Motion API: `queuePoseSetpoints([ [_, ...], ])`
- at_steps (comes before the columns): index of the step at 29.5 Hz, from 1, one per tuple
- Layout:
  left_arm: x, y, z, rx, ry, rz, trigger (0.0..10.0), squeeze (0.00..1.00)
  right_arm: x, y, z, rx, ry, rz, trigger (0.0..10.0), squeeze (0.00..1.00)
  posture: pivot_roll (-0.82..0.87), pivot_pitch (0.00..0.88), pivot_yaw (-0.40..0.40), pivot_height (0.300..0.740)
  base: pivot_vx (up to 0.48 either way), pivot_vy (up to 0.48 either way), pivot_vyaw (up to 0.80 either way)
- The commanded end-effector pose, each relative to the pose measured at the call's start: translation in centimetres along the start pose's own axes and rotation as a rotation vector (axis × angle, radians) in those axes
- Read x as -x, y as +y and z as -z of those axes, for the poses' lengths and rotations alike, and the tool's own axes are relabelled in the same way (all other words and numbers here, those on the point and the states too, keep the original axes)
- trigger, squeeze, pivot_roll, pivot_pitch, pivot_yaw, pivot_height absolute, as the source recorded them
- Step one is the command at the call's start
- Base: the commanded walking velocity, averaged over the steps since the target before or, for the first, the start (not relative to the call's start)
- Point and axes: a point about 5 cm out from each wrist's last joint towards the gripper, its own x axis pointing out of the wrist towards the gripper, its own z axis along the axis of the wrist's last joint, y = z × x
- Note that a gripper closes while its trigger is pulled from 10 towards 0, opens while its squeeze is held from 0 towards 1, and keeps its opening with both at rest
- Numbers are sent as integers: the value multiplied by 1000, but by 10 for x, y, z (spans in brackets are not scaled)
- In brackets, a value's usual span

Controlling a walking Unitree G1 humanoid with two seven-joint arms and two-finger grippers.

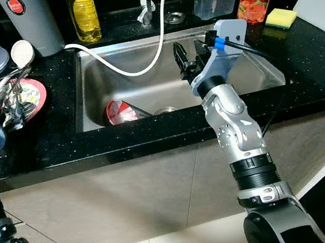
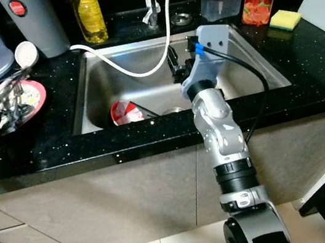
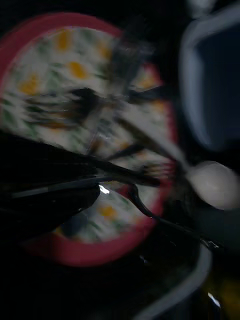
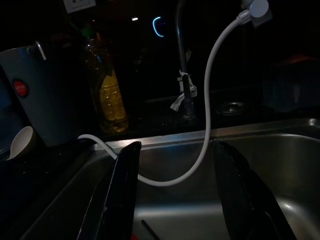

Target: Kitchen organization

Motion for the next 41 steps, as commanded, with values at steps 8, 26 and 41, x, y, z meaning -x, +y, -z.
queuePoseSetpoints([
  [8,-11,-69,-40,-21,-156,218,10000,0,-5,-1,-4,8,-11,2,10000,0,198,0,12,740,0,0,0],
  [26,-20,-137,43,-167,96,362,10000,1000,1,-10,-5,23,-19,45,10000,0,162,0,40,740,0,0,0],
  [41,5,-2,-11,-119,-106,-482,10000,0,-1,-5,-2,11,-5,24,10000,0,195,0,20,740,0,0,0],
])
